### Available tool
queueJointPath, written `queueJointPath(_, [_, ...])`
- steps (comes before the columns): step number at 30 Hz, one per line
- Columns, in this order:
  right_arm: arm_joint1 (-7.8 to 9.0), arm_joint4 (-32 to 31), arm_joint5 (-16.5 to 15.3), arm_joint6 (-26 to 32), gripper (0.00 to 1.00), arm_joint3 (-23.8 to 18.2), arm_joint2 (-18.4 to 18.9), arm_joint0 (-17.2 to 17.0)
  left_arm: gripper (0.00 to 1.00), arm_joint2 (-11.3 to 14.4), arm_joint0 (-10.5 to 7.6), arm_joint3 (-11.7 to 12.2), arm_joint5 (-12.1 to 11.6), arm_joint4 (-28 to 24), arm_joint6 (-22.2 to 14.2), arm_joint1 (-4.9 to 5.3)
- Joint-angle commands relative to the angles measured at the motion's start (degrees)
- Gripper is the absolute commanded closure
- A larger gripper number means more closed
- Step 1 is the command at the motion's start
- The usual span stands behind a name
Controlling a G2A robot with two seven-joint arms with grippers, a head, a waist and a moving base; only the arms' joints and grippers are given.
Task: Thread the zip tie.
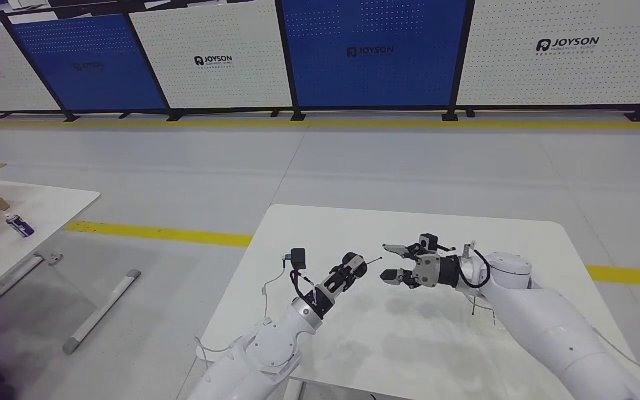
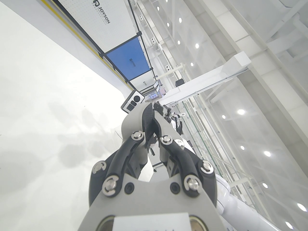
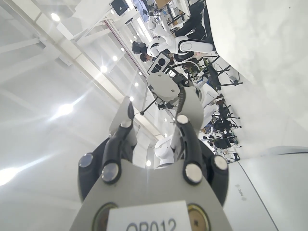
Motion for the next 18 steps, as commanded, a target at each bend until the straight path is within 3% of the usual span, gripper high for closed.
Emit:
queueJointPath(1, [-0.02,0.0,0.0,0.0,0.00,0.0,-0.1,0.0,1.00,0.0,0.00,0.0,0.0,0.0,0.0,0.00])
queueJointPath(7, [0.10,-0.7,-0.9,-1.0,0.00,-1.3,0.4,-0.5,1.00,0.0,0.00,0.0,0.0,0.0,0.0,0.00])
queueJointPath(12, [1.40,-7.2,-2.2,-3.0,0.00,-4.7,2.0,-0.6,1.00,0.0,-0.01,0.0,0.1,0.1,0.0,0.00])
queueJointPath(18, [2.29,-10.7,-2.8,-5.1,0.00,-6.8,3.1,-1.2,1.00,-1.1,-0.80,0.4,4.3,5.7,1.8,0.04])
